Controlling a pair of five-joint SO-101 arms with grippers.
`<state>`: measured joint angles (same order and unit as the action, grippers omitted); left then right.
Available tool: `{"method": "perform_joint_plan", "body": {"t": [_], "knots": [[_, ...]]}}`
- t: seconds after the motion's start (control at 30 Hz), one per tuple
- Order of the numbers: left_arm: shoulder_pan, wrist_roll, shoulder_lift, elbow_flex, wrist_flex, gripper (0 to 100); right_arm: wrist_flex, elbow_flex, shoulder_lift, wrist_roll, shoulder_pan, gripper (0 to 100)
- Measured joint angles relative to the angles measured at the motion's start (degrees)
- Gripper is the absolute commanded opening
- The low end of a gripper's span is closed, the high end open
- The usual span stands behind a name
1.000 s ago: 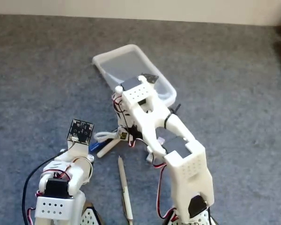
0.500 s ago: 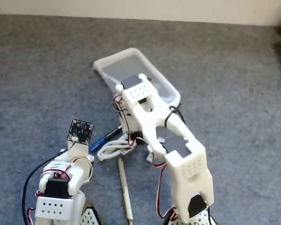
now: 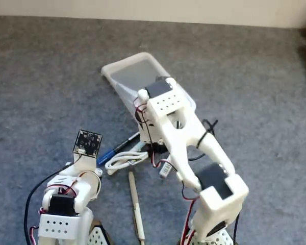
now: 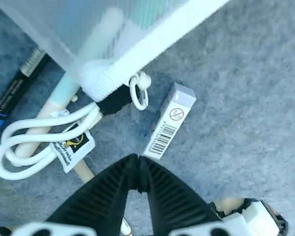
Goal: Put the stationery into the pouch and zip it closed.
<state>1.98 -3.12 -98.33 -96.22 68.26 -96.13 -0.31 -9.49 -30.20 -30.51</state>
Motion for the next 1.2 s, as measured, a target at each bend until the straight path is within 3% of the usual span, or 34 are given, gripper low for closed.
{"method": "perform_joint_plan", "body": {"t": [0.33, 0.73, 1.03, 1.2], "knots": [[0.00, 0.00, 0.00, 0.00, 0.00, 0, 16.35, 10.29, 0.62, -7.03, -0.09, 16.2], [0.00, 0.00, 0.00, 0.00, 0.00, 0, 28.84, 16.62, 0.62, -11.87, -2.46, 16.2], [0.00, 0.00, 0.00, 0.00, 0.00, 0, 30.51, 16.79, -5.80, -12.04, -2.46, 16.2], [0.00, 0.00, 0.00, 0.00, 0.00, 0, 25.58, 14.24, -6.51, -12.04, -2.64, 3.0]]}}
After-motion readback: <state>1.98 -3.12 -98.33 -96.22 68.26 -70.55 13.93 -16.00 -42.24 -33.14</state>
